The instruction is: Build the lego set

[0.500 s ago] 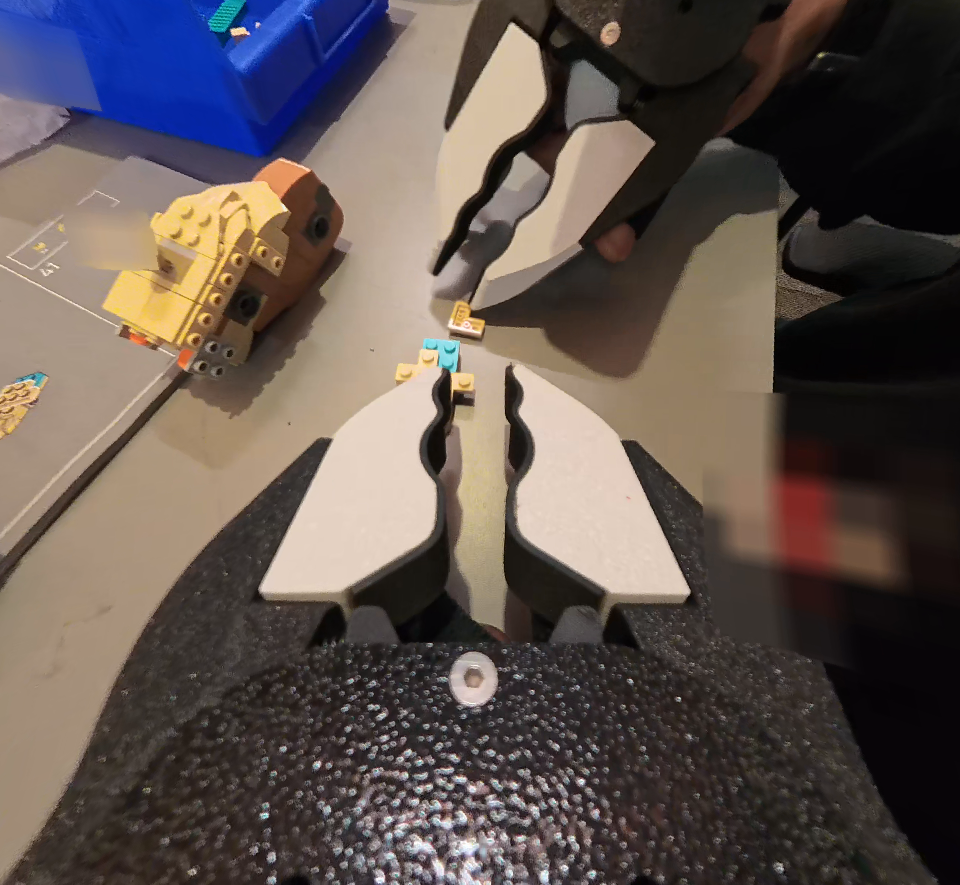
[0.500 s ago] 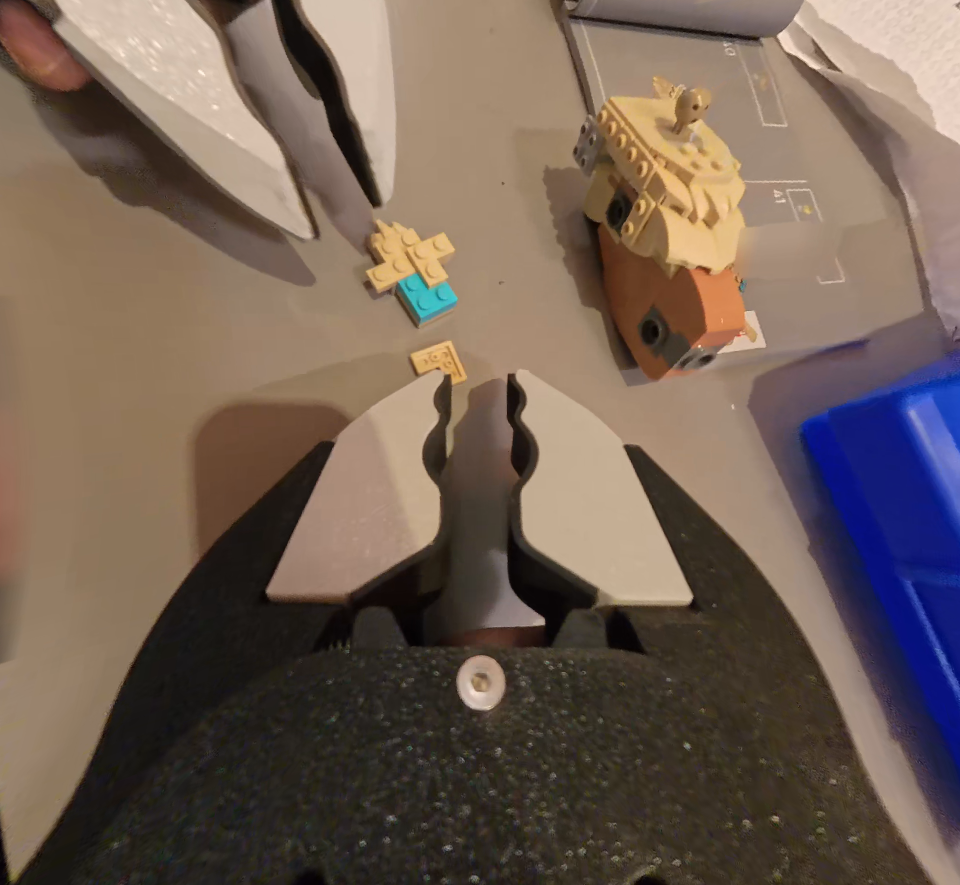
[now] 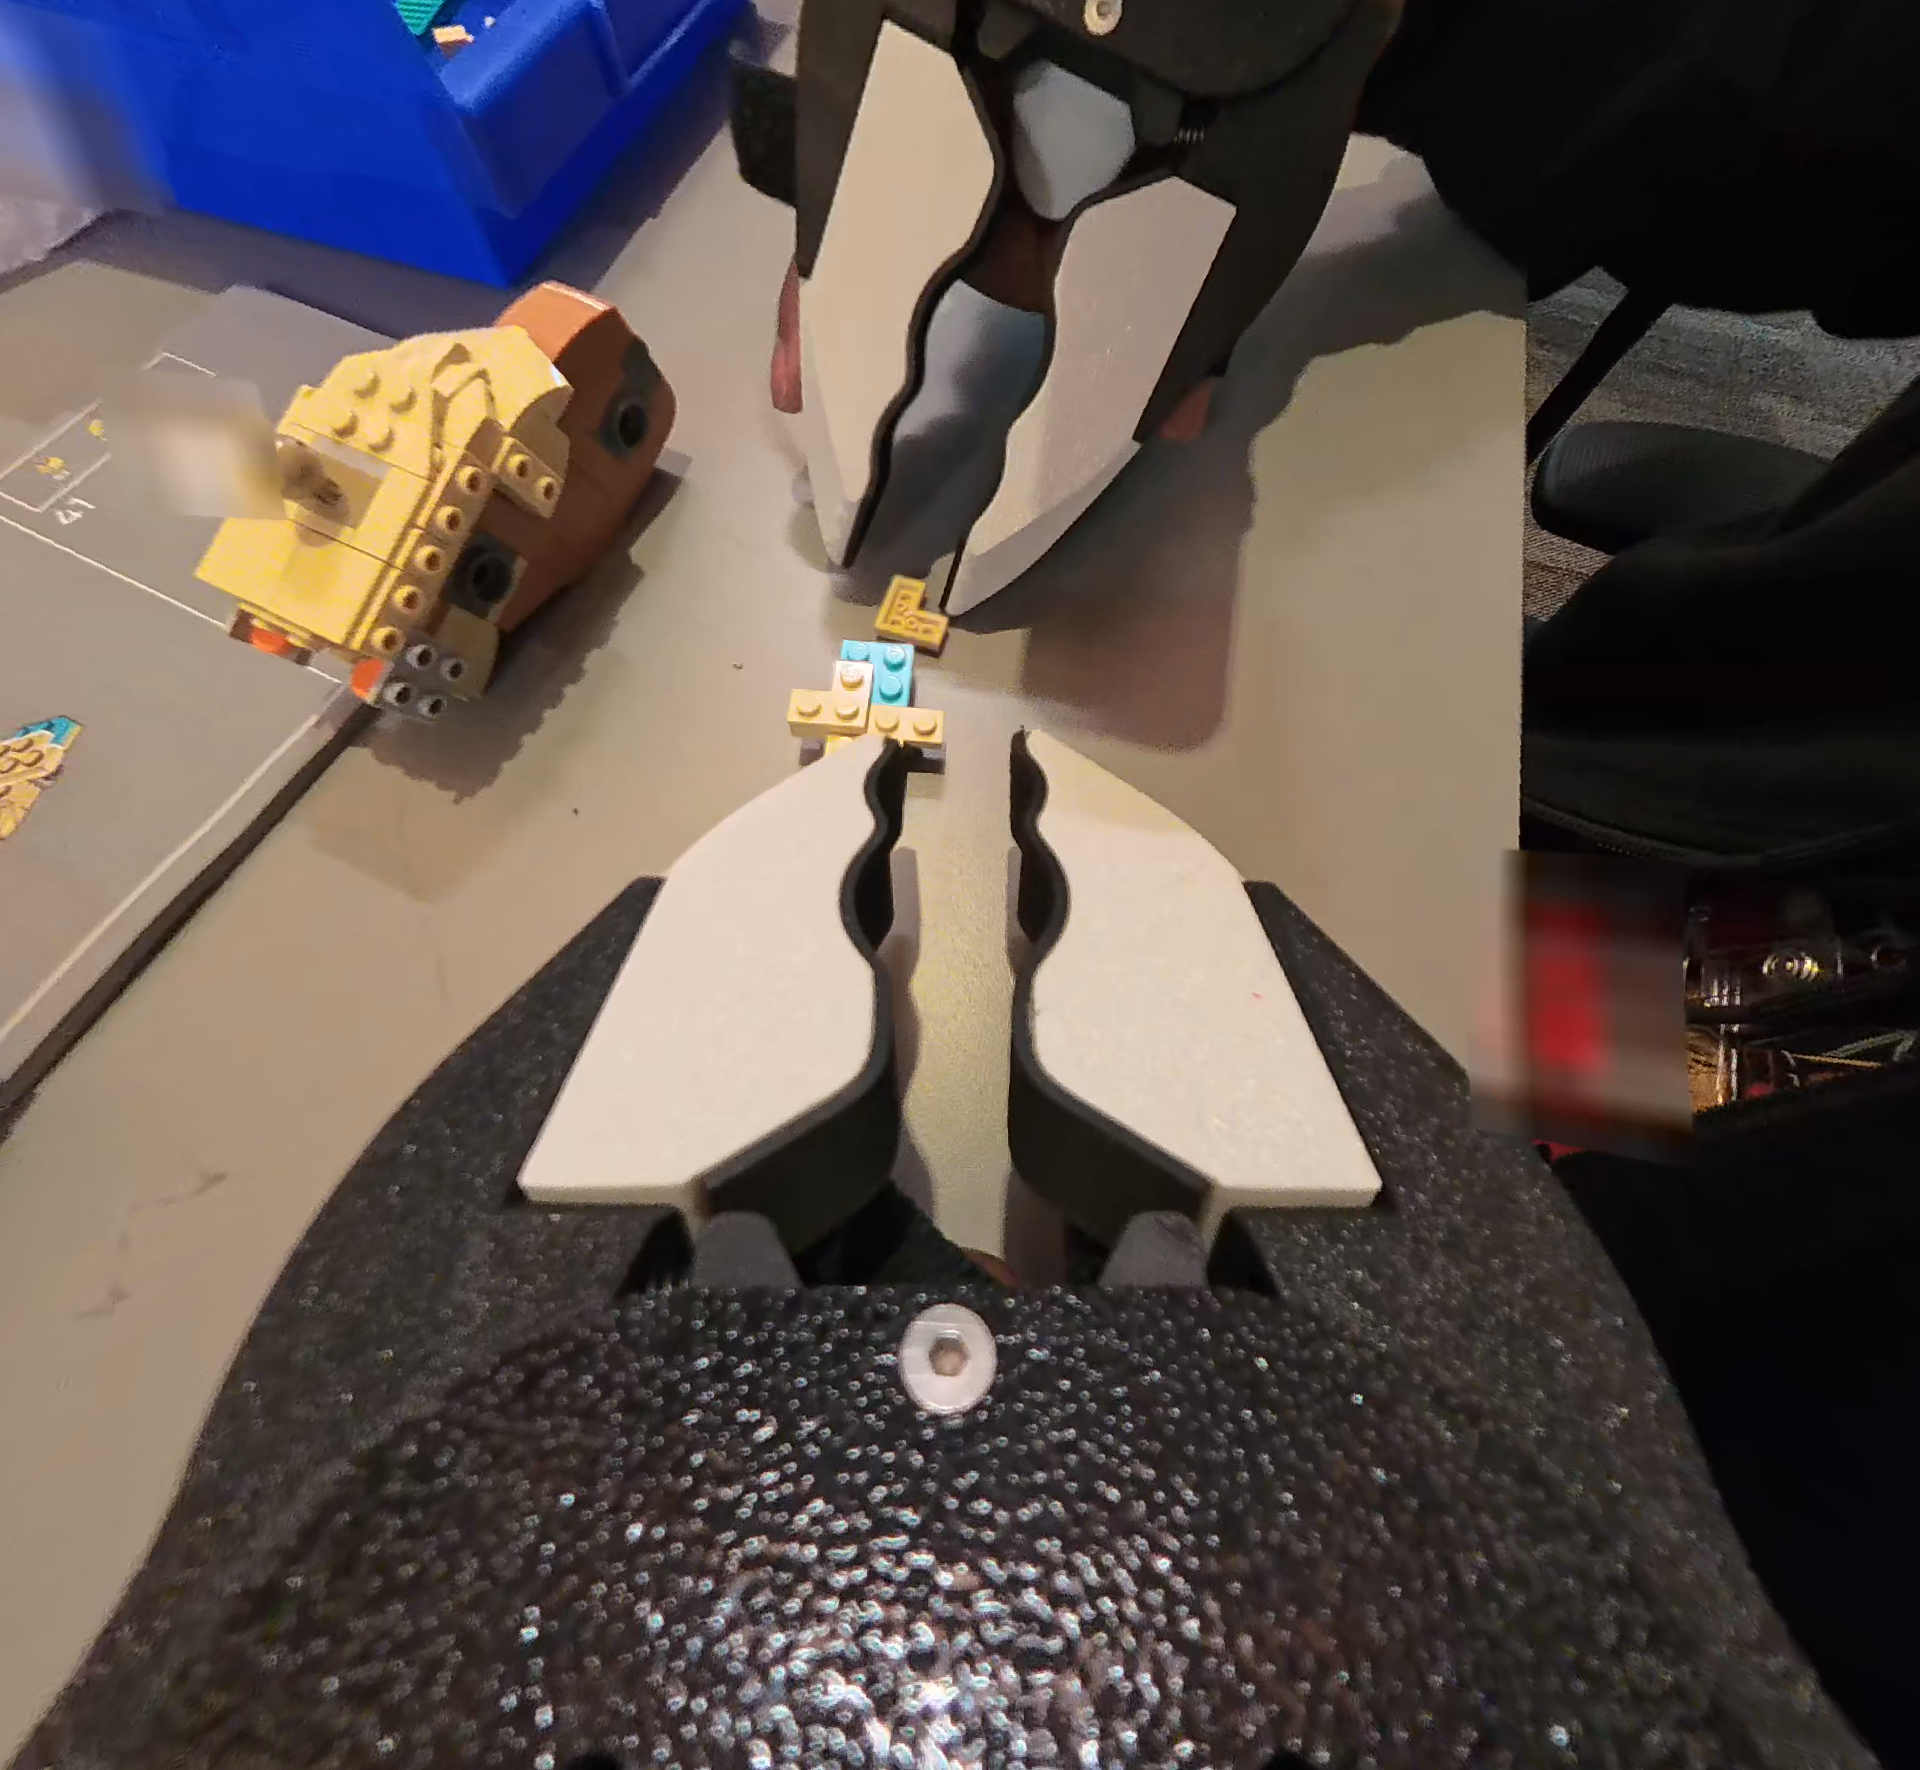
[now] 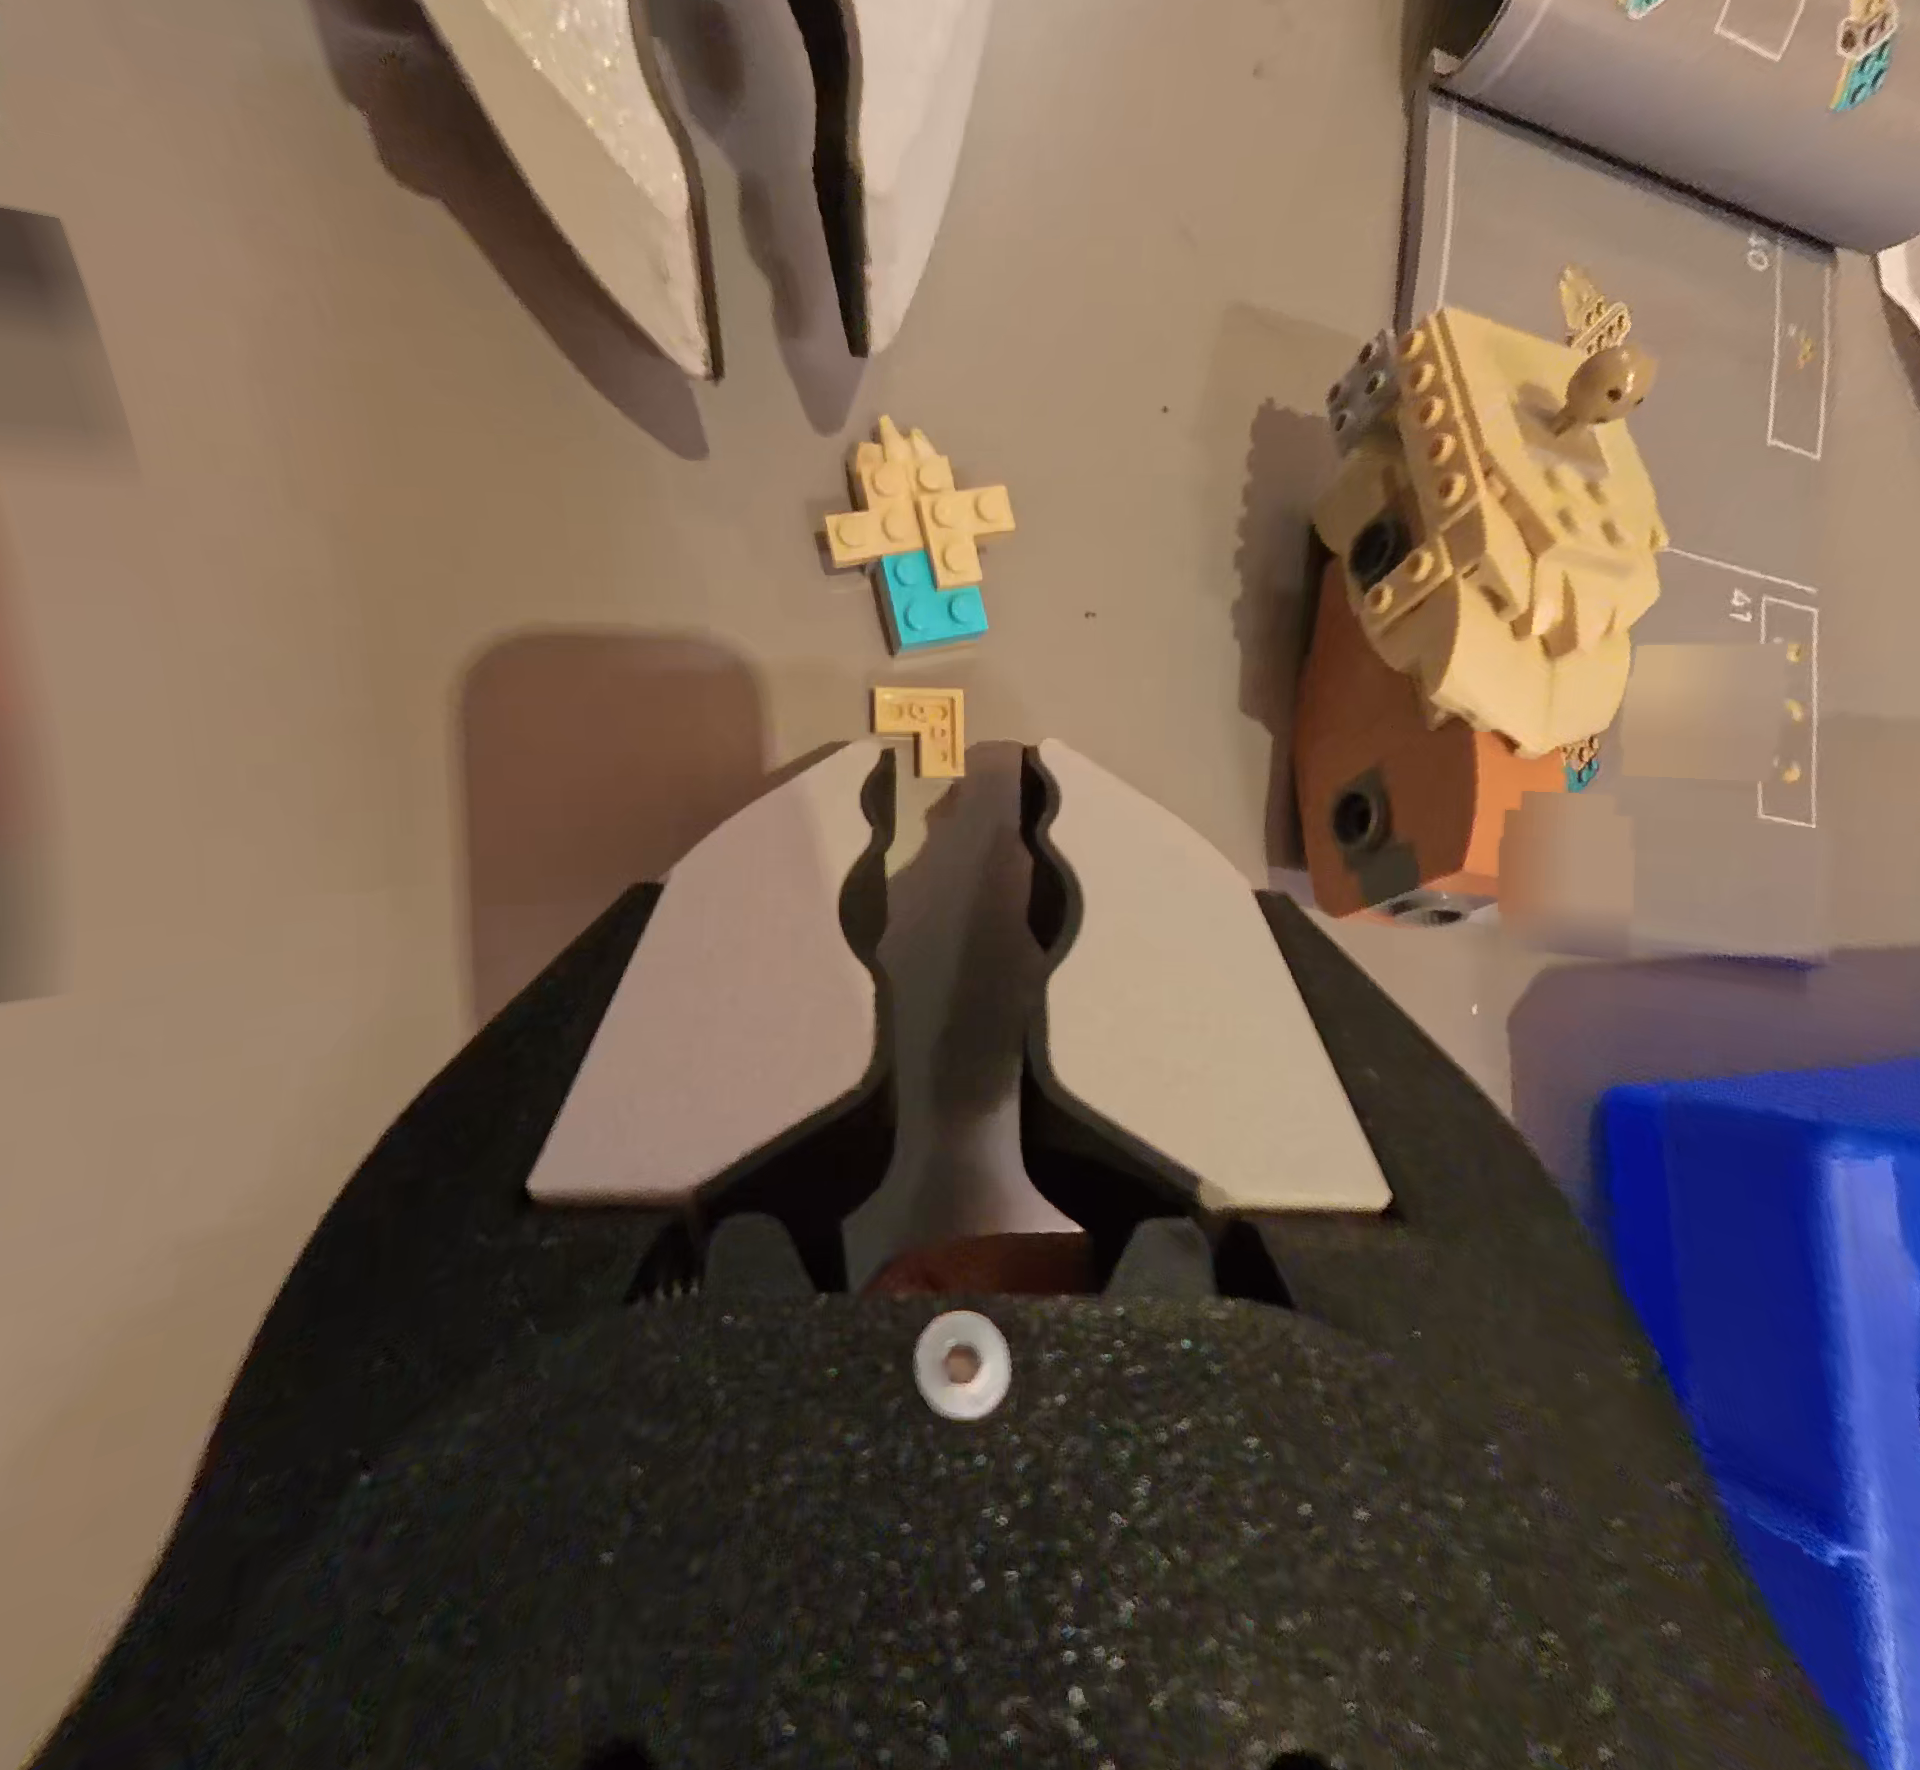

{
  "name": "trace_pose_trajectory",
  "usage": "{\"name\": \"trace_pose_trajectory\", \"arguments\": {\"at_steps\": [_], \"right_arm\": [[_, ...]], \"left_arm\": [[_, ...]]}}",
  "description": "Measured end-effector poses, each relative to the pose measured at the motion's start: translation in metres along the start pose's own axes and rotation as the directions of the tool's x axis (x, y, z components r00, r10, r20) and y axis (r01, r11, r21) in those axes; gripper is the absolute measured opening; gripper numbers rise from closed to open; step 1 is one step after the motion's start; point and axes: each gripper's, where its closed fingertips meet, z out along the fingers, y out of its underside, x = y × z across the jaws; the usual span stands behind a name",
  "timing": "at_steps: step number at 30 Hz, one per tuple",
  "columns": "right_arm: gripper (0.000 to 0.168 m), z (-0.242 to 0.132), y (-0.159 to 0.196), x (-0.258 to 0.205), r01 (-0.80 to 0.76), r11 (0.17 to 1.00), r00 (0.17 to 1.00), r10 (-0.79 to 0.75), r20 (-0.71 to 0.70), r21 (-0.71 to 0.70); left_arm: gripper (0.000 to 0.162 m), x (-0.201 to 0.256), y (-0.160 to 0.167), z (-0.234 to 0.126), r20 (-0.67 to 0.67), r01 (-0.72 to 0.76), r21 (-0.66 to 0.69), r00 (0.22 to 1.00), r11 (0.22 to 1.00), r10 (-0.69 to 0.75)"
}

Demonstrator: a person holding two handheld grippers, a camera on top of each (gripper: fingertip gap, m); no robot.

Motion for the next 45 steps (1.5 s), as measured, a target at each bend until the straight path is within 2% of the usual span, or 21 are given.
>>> {"name": "trace_pose_trajectory", "arguments": {"at_steps": [2, 5, 9, 11, 14, 18, 20, 26, 32, 35, 37, 39, 40, 43, 45], "right_arm": [[0.02, 0.002, -0.001, 0.0, -0.002, 1.0, 1.0, 0.002, 0.016, -0.002], [0.008, 0.004, -0.003, -0.002, -0.015, 1.0, 0.999, 0.015, 0.043, 0.008], [0.008, 0.003, -0.003, -0.006, -0.066, 0.997, 0.996, 0.064, 0.064, 0.038], [0.008, -0.004, -0.01, -0.017, -0.162, 0.979, 0.979, 0.144, 0.146, 0.121], [0.008, -0.025, -0.031, -0.036, -0.375, 0.89, 0.892, 0.272, 0.36, 0.258], [0.008, -0.048, -0.047, -0.048, -0.586, 0.762, 0.728, 0.344, 0.593, 0.277], [0.008, -0.053, -0.053, -0.051, -0.651, 0.711, 0.658, 0.355, 0.664, 0.265], [0.007, -0.059, -0.059, -0.056, -0.698, 0.673, 0.588, 0.344, 0.732, 0.244], [0.007, -0.056, -0.059, -0.057, -0.706, 0.675, 0.566, 0.353, 0.745, 0.216], [0.008, -0.056, -0.061, -0.059, -0.703, 0.677, 0.562, 0.344, 0.753, 0.215], [0.008, -0.057, -0.063, -0.059, -0.704, 0.674, 0.562, 0.336, 0.756, 0.224], [0.001, -0.055, -0.062, -0.06, -0.699, 0.679, 0.57, 0.338, 0.749, 0.225], [0.004, -0.054, -0.061, -0.059, -0.694, 0.682, 0.583, 0.342, 0.737, 0.232], [0.014, -0.052, -0.056, -0.057, -0.664, 0.705, 0.628, 0.345, 0.698, 0.249], [0.014, -0.048, -0.049, -0.051, -0.6, 0.746, 0.714, 0.339, 0.613, 0.287]], "left_arm": [[0.019, 0.0, 0.0, 0.0, -0.001, 0.0, 0.002, 1.0, 1.0, 0.0], [0.019, 0.0, -0.001, 0.0, 0.0, 0.001, 0.004, 1.0, 1.0, -0.001], [0.019, 0.001, -0.005, 0.0, -0.001, -0.011, 0.025, 1.0, 1.0, 0.011], [0.019, 0.004, -0.01, 0.001, -0.015, -0.037, 0.052, 0.999, 0.998, 0.038], [0.022, 0.018, -0.02, 0.003, -0.087, -0.141, 0.113, 0.985, 0.983, 0.152], [0.025, 0.038, -0.039, -0.003, -0.166, -0.288, 0.285, 0.924, 0.914, 0.343], [0.022, 0.045, -0.039, -0.002, -0.185, -0.339, 0.316, 0.894, 0.886, 0.408], [0.007, 0.049, -0.044, 0.001, -0.138, -0.401, 0.352, 0.871, 0.846, 0.471], [0.01, 0.052, -0.046, 0.0, -0.105, -0.429, 0.38, 0.86, 0.82, 0.499], [0.007, 0.056, -0.045, -0.001, -0.101, -0.446, 0.39, 0.849, 0.806, 0.519], [0.006, 0.056, -0.045, -0.002, -0.115, -0.431, 0.391, 0.853, 0.813, 0.508], [0.004, 0.056, -0.041, -0.001, -0.172, -0.391, 0.349, 0.867, 0.852, 0.469], [0.004, 0.055, -0.041, -0.001, -0.197, -0.356, 0.335, 0.879, 0.872, 0.435], [0.004, 0.051, -0.045, -0.003, -0.308, -0.142, 0.29, 0.922, 0.946, 0.233], [0.004, 0.046, -0.043, -0.002, -0.401, 0.052, 0.201, 0.915, 0.978, 0.034]]}}
